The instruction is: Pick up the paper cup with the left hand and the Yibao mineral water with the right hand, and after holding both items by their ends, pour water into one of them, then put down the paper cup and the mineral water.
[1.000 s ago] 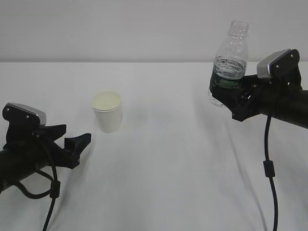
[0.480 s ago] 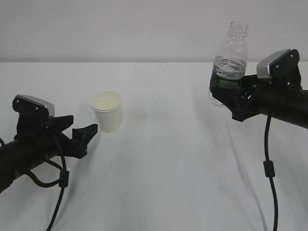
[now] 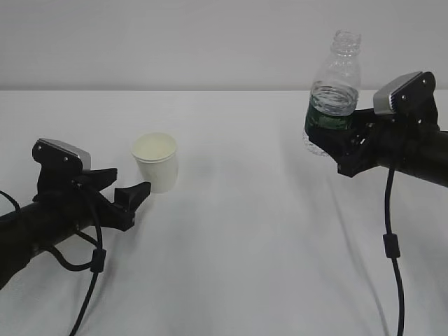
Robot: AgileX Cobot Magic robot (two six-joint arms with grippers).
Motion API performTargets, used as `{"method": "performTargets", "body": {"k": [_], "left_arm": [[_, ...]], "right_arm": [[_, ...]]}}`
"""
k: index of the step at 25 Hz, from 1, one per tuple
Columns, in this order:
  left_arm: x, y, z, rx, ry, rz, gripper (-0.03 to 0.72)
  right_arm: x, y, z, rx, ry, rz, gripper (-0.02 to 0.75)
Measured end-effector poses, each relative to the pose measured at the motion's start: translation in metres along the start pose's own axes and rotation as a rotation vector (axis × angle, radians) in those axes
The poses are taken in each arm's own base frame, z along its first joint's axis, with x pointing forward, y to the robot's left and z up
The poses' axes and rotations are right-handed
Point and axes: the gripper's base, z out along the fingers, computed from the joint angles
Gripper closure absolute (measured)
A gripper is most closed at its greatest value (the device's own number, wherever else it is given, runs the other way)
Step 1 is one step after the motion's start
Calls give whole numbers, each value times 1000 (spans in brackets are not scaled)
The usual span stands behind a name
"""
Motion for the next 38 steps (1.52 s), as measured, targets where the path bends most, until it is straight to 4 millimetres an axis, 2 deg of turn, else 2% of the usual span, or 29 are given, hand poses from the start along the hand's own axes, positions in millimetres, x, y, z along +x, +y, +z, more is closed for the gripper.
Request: {"method": "performTargets", "body": {"k": [12, 19, 28, 38], "left_arm": [[11, 1, 4, 0, 29, -8, 141], [7, 2, 15, 10, 3, -10, 141], [12, 2, 17, 10, 17, -15, 141], [6, 3, 26, 21, -15, -3, 141]], "right_arm": [[0, 0, 0, 0, 0, 0, 278], [0, 0, 0, -1, 0, -1, 279], [0, 0, 0, -2, 0, -3, 279], [0, 0, 0, -4, 1, -5, 279]]}}
